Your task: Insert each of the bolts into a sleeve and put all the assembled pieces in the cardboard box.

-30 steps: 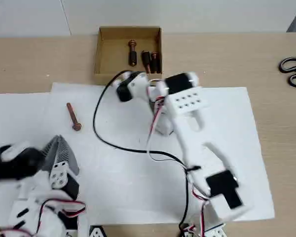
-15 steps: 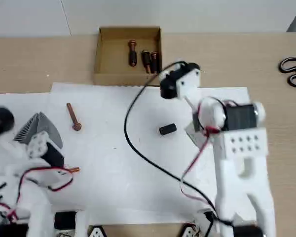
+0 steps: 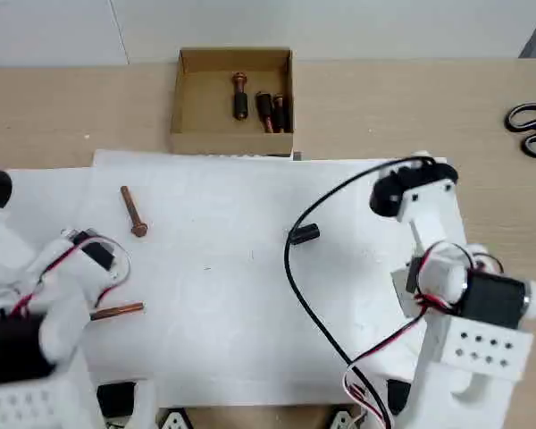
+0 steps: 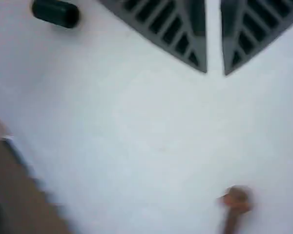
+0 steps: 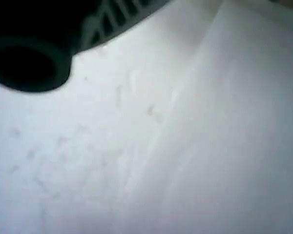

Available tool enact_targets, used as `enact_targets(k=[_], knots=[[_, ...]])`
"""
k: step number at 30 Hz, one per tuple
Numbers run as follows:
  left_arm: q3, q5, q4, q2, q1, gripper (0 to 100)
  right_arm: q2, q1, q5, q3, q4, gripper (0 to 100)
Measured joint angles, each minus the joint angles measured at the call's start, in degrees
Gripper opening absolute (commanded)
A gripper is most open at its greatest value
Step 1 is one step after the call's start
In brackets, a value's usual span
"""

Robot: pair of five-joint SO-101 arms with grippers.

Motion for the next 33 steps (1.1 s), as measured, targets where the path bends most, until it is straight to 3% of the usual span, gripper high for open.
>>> enact_targets(k=[9,15,22,33], knots=[[15.8,0.8,0.0,5.6,-8.0,1,-7.9,4.0,0.0,7.5,-0.4,0.5],[19.8,0.8,-0.2,9.4,-12.6,4,-9.8,4.3,0.0,7.8,-0.4,0.5],[22.5,2.5,-0.3,16.0,-12.7,20,-9.8,4.3,0.0,7.8,-0.4,0.5],[22.9,5.9,-4.2,18.6,-13.0,21,-9.8,4.3,0.0,8.0,-0.4,0.5]])
